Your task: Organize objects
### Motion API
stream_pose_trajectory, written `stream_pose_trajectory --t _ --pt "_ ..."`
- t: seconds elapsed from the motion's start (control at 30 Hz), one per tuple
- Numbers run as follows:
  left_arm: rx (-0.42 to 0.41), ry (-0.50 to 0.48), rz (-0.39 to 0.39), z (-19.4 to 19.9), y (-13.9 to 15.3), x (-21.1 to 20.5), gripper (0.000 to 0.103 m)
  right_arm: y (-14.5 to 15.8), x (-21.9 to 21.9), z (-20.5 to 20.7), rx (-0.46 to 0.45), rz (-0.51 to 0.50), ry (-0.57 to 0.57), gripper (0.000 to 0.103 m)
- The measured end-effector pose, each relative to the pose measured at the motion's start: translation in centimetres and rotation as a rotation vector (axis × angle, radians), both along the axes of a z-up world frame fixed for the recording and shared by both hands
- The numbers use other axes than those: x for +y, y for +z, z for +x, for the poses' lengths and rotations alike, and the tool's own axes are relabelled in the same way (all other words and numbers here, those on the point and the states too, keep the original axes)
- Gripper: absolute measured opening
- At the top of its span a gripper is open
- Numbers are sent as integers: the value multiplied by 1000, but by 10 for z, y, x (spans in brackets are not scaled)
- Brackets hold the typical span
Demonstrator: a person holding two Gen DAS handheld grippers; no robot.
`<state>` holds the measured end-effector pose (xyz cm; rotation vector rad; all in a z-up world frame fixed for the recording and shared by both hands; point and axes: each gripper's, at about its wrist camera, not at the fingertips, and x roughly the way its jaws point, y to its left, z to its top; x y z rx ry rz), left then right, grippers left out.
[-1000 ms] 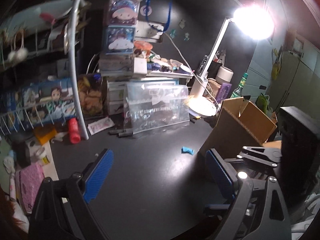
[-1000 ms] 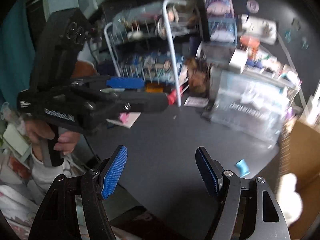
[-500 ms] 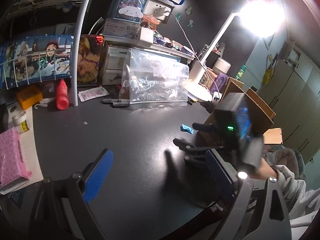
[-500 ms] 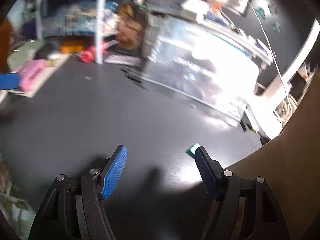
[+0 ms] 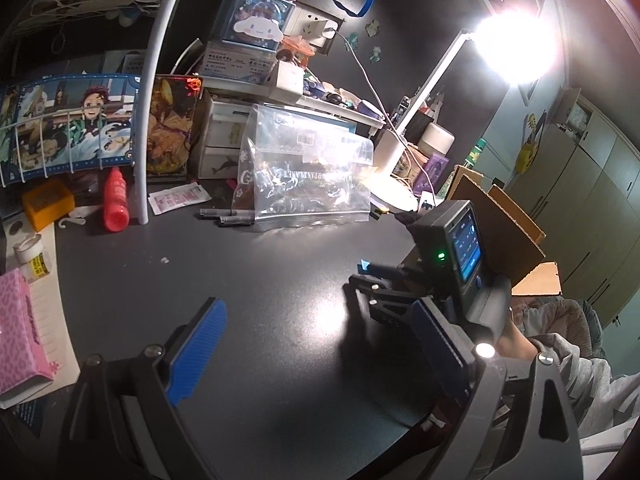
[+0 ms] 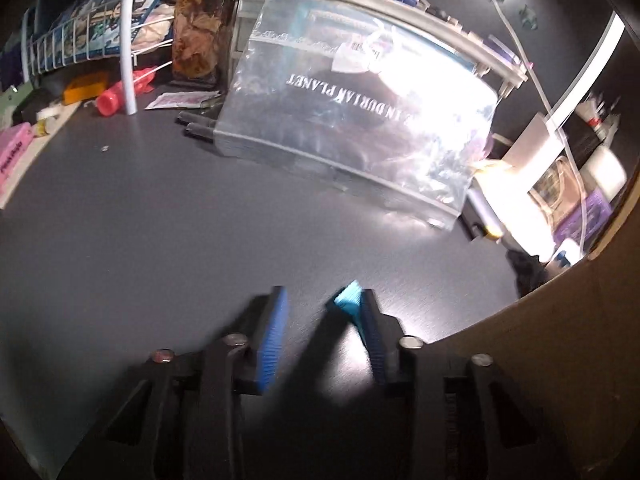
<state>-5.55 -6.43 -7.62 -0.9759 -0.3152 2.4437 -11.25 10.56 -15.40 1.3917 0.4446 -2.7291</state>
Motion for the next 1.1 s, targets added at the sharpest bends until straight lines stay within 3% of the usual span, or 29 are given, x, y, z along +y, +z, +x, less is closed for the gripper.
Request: stream_pose_trajectory --t 0.13,0.27,0.3,0.33,0.37,0.4,0.63,0.73,0.93,1.1 --pt "-5 -12 -6 -5 -3 1 92 2 6 4 -59 -143 19 20" --pt "-15 -7 -5 -10 -5 -1 92 4 3 10 -18 -115 4 20" --pt "-15 -7 -2 -9 -5 -2 92 4 2 9 -12 -100 -10 25" --pt "-14 -8 1 -9 -6 -2 92 4 3 6 -13 -89 -28 39" --pt "-13 -11 4 -9 -6 -3 92 2 4 2 -16 -90 -43 47" --pt "-13 -13 6 -9 -7 -3 92 2 5 -1 -16 -95 -49 50" --pt "-29 -11 11 -14 -12 -9 92 2 14 -16 -27 -124 -98 51" --pt "-31 -16 16 -16 -14 -9 92 6 16 -14 14 -144 -112 51" --pt "-38 -26 14 -22 -16 -7 92 2 13 -24 4 -90 -135 53" --pt "-46 -32 15 -25 -19 -8 92 4 19 -23 -5 -171 -135 57"
